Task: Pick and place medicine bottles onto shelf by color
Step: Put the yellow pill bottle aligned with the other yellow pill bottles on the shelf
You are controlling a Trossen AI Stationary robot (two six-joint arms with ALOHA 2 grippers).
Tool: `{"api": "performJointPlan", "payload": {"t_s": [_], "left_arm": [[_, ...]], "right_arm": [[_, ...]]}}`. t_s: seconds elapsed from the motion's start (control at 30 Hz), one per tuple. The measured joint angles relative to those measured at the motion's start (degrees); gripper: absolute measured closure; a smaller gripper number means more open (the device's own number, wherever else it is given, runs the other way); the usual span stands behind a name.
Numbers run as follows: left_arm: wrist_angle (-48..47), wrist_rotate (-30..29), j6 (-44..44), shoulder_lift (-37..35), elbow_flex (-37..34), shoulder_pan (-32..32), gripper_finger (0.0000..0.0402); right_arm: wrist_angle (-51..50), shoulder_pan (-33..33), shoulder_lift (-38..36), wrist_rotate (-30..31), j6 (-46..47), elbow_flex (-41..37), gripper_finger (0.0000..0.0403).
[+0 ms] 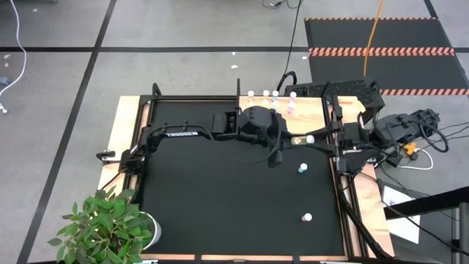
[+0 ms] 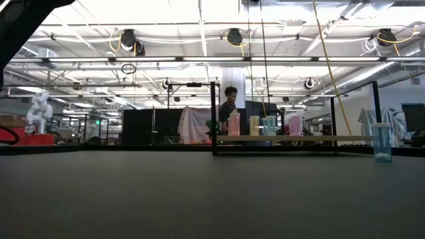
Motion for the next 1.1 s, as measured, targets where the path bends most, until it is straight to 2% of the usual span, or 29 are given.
{"api": "performJointPlan", "payload": {"t_s": [0.2, 0.33, 0.43, 0.53, 0.63, 0.8, 0.87, 1.0, 1.1], "left_arm": [[-16.28, -0.56, -1.45, -0.56, -0.2, 1.47, 0.0136], [-27.84, -1.26, 0.42, -4.28, -0.2, 3.43, 0.0065], [-32.83, -6.44, 3.09, -8.54, -0.17, 5.35, 0.0035], [-34.11, -12.45, 6.44, -12.51, -0.07, 7.61, 0.0025], [-33.5, -16.65, 8.04, -14.84, 0.01, 10.09, 0.0023], [-31.81, -19.27, 10.09, -16.6, -0.02, 13.83, 0.0023], [-31.3, -19.99, 9.54, -16.57, -0.02, 15.05, 0.0023], [-31.63, -20.61, 9.37, -16.37, -0.1, 16.95, 0.0023], [-31.73, -20.62, 9.48, -16.0, -0.04, 18.15, 0.0023]], "right_arm": [[-0.95, -6.58, 4.44, -0.78, -2.28, 0.0, 0.0287], [-1.88, -15.06, 8.12, -6.7, -3.21, -0.02, 0.0286], [-1.18, -24.01, 11.29, -14.28, -3.22, 0.0, 0.0285], [0.38, -33.27, 16.01, -23.23, -3.2, 0.0, 0.0285], [1.94, -41.06, 22.35, -28.72, -3.27, 0.05, 0.0285], [2.4, -48.71, 32.97, -30.75, -6.71, -1.06, 0.0285], [5.53, -50.95, 35.78, -33.22, -8.74, -3.21, 0.0285], [11.54, -54.79, 38.47, -37.82, -7.69, -8.6, 0.0285], [15.75, -57.15, 38.55, -37.82, -7.35, -11.91, 0.0285]]}}
